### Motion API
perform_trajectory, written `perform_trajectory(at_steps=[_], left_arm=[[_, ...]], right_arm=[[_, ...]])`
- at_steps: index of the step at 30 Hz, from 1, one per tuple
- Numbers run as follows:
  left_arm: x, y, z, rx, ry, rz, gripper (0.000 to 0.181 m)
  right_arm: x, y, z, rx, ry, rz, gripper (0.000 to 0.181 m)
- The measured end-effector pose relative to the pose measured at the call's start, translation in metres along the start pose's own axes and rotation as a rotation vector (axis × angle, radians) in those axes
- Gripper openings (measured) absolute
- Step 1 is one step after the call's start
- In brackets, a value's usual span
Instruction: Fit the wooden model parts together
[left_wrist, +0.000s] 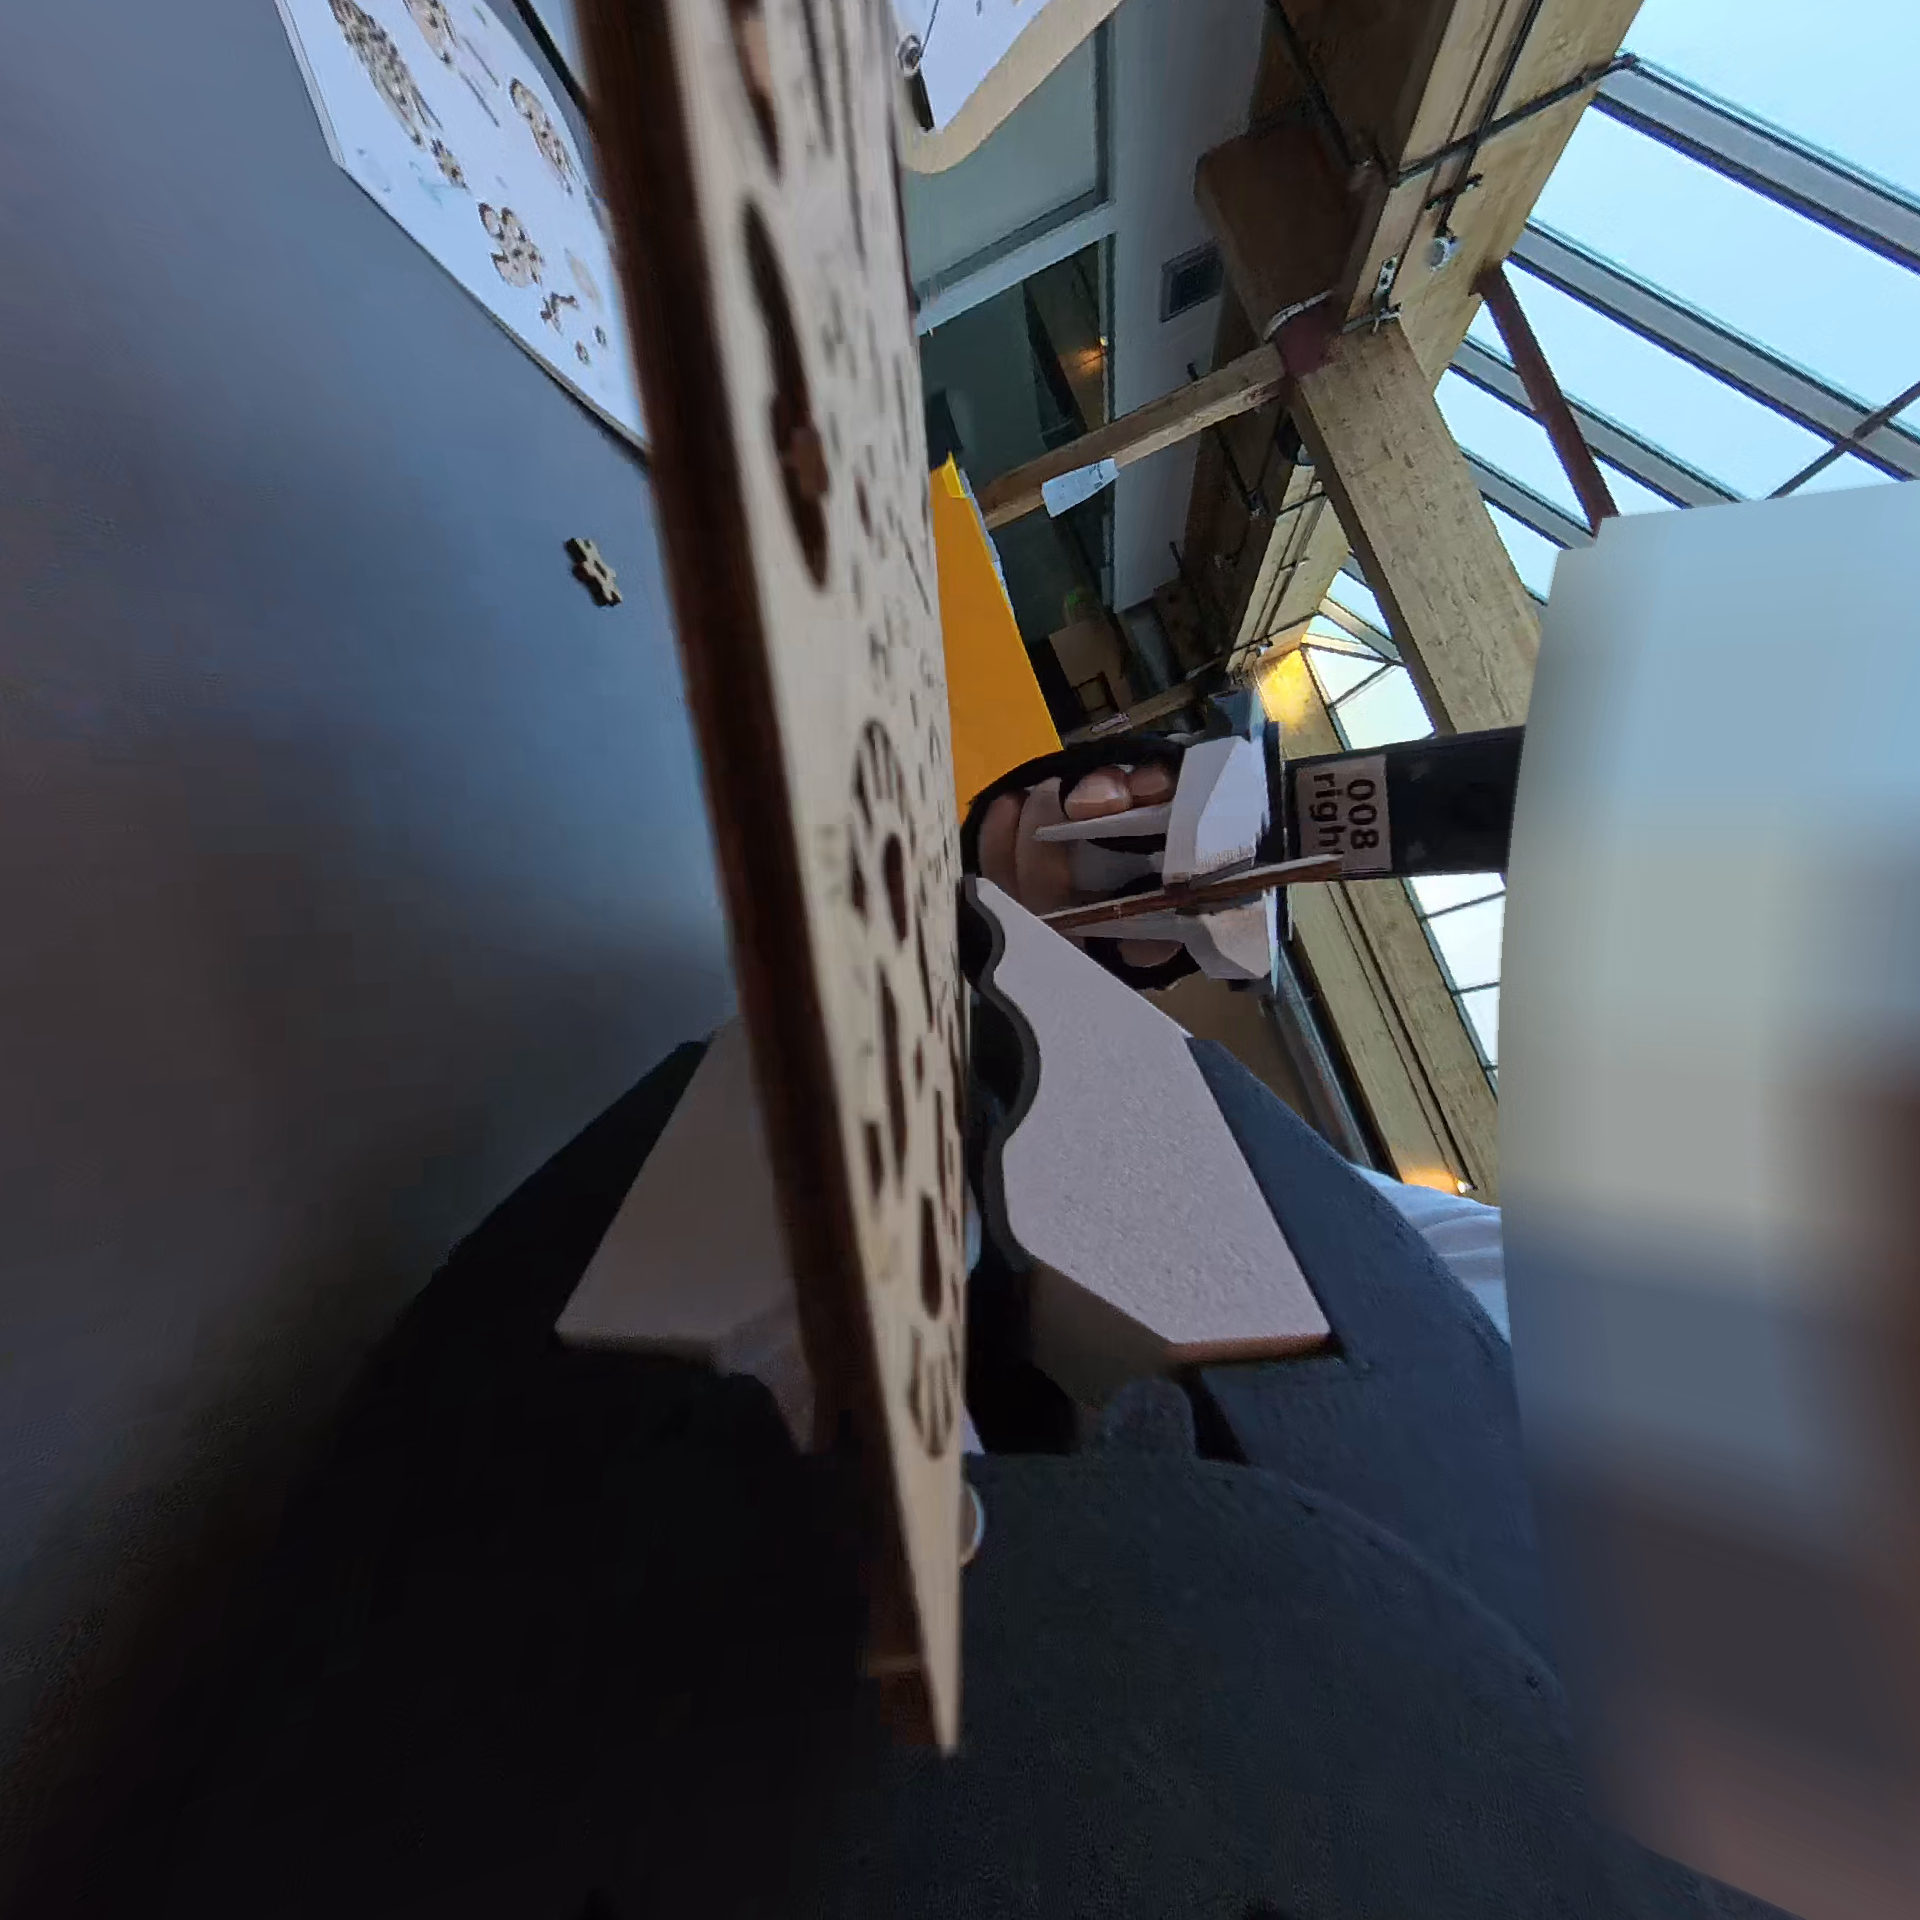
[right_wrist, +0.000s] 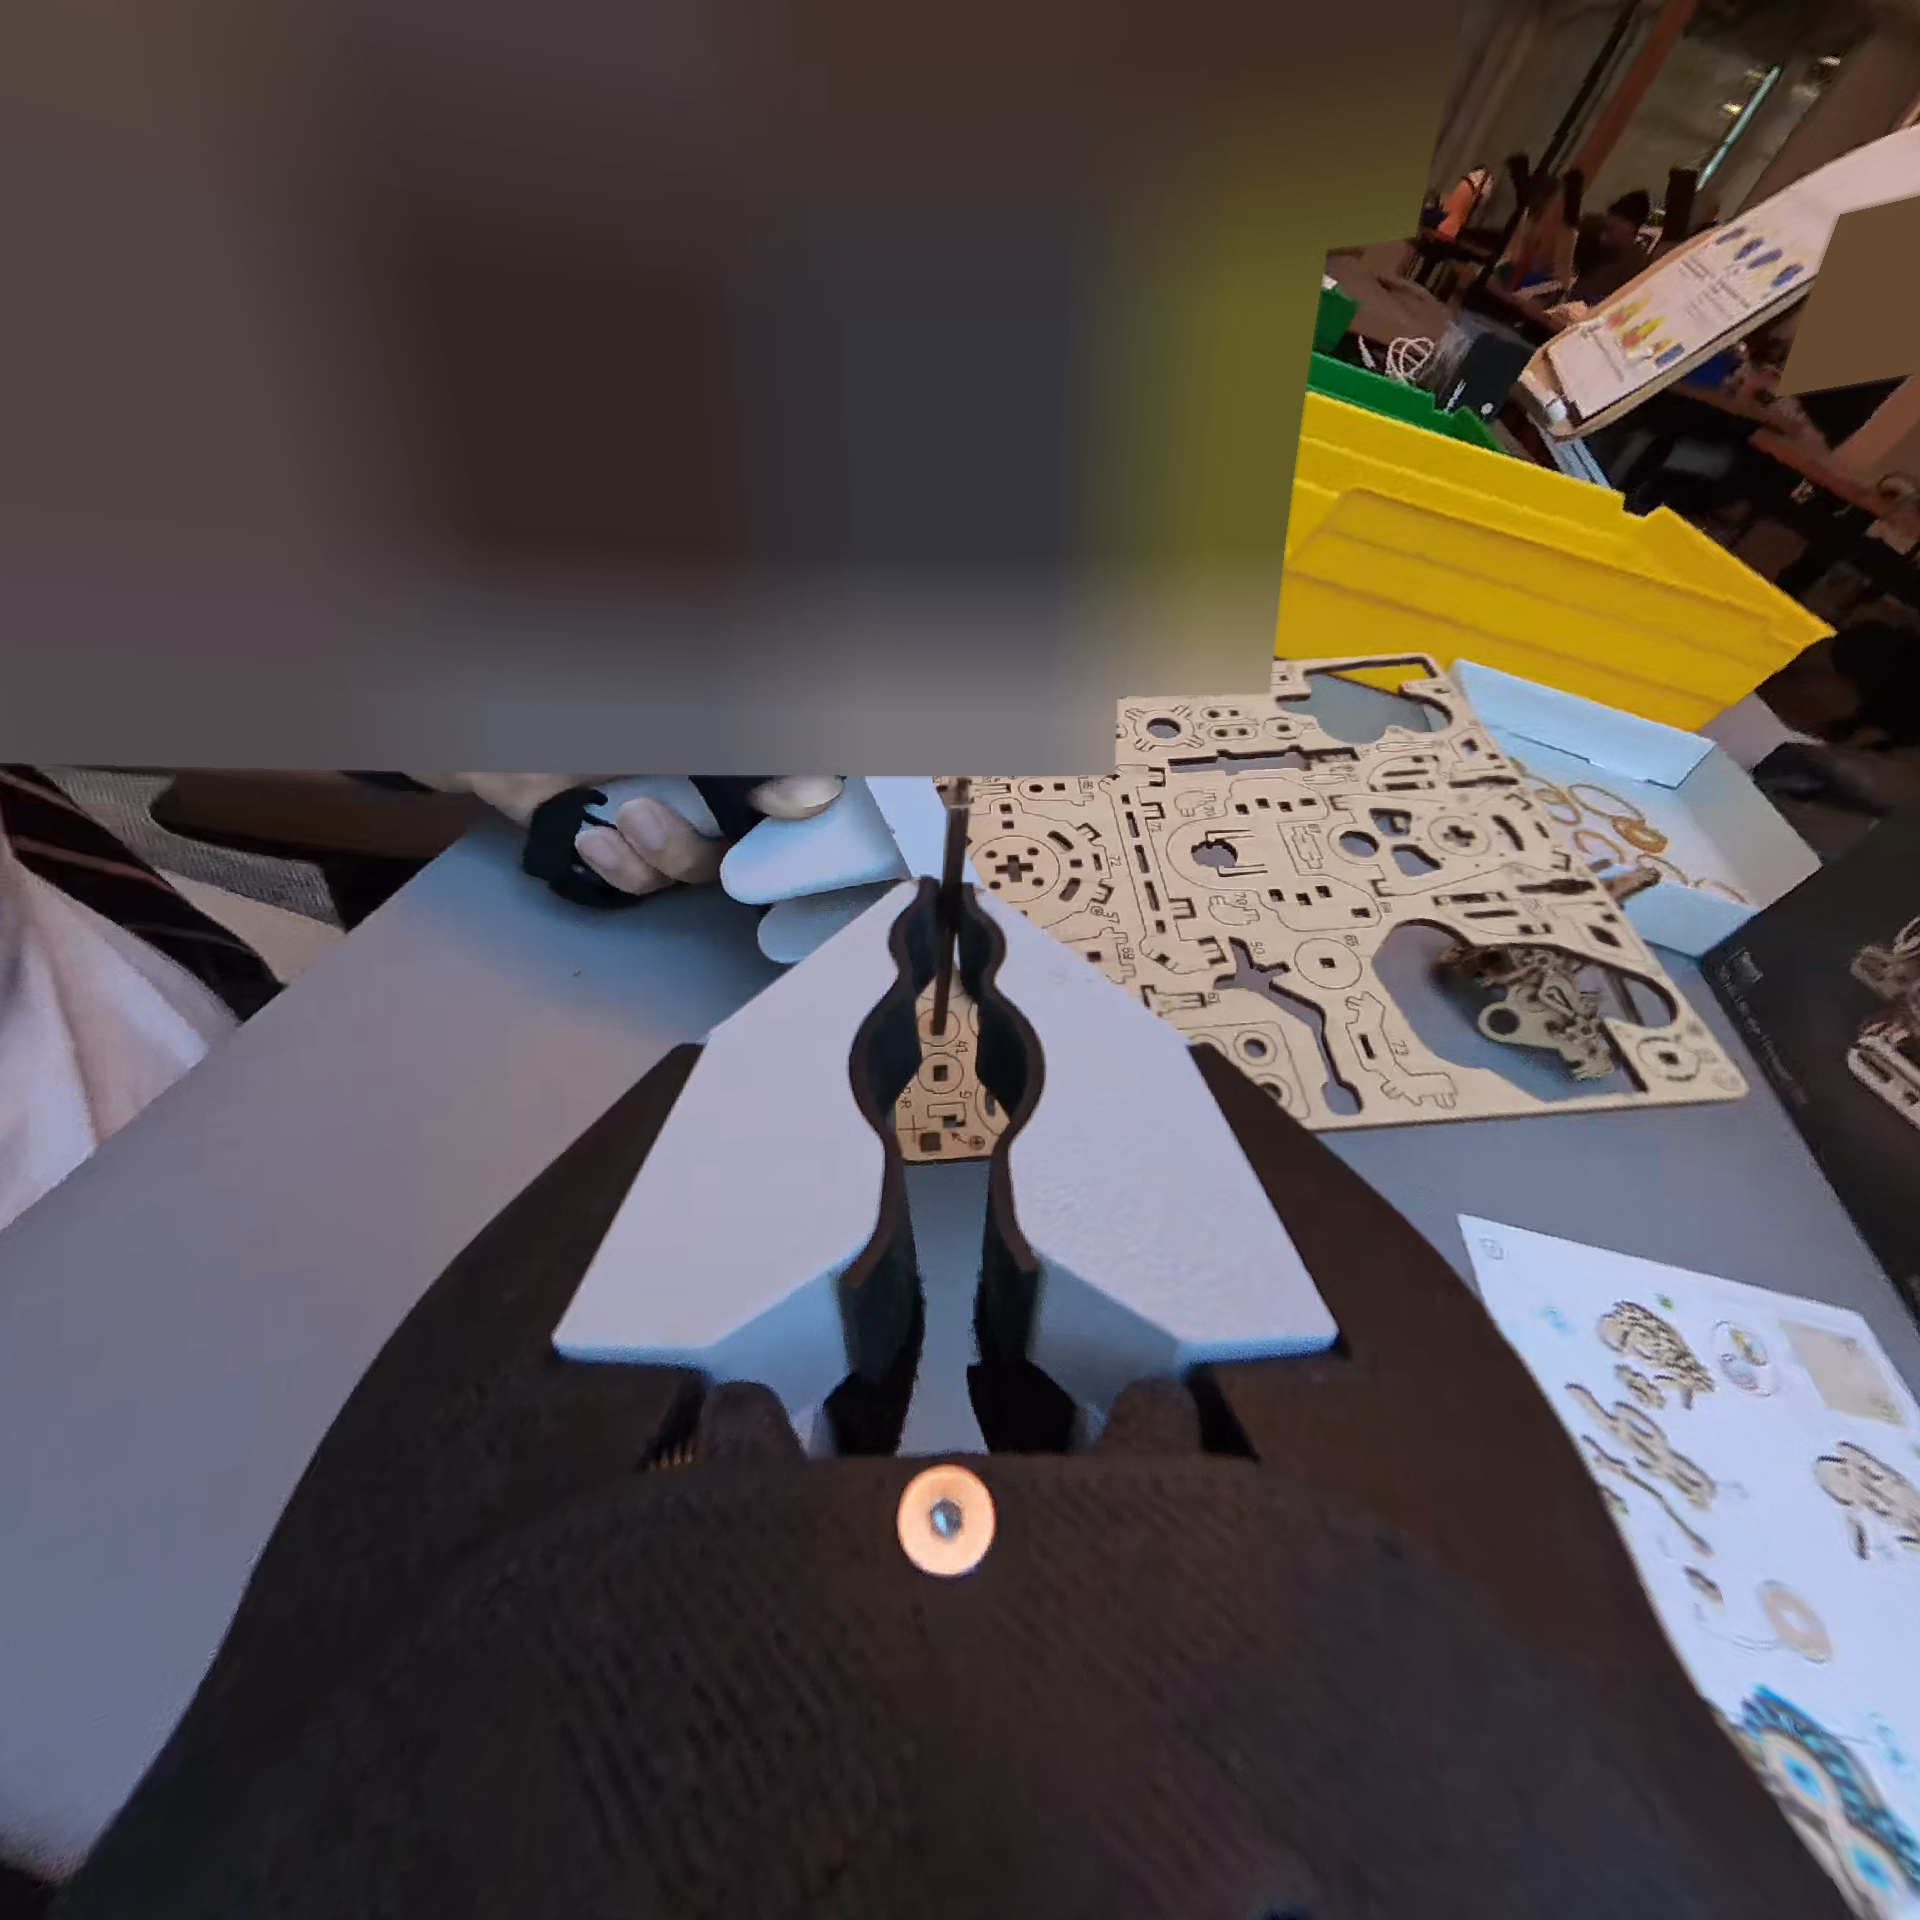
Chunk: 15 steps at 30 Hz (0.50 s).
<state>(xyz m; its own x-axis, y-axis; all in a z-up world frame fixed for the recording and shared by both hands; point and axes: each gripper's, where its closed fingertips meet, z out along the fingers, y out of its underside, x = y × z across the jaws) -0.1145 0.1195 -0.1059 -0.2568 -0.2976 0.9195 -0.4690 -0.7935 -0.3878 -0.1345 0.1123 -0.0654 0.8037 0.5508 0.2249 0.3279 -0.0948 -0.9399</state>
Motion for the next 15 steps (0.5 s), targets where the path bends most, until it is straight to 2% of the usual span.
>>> perform_trajectory(at_steps=[2, 6, 12, 14, 15], left_arm=[[0.001, -0.001, 0.000, 0.008, -0.010, 0.033, 0.000], [0.003, -0.001, -0.001, 0.014, -0.009, 0.054, 0.000], [0.005, 0.001, 0.000, 0.014, -0.034, 0.135, 0.000], [0.006, 0.002, 0.000, 0.013, -0.042, 0.159, 0.005], [0.006, 0.003, 0.001, 0.009, -0.040, 0.163, 0.000]], right_arm=[[-0.001, -0.001, 0.000, 0.007, -0.021, 0.048, 0.002], [-0.005, -0.002, -0.001, 0.031, -0.032, 0.016, 0.002], [-0.020, 0.004, -0.005, -0.018, 0.061, -0.230, 0.002], [-0.020, 0.004, -0.007, -0.027, 0.106, -0.269, 0.002], [-0.021, 0.004, -0.006, -0.030, 0.115, -0.272, 0.002]])
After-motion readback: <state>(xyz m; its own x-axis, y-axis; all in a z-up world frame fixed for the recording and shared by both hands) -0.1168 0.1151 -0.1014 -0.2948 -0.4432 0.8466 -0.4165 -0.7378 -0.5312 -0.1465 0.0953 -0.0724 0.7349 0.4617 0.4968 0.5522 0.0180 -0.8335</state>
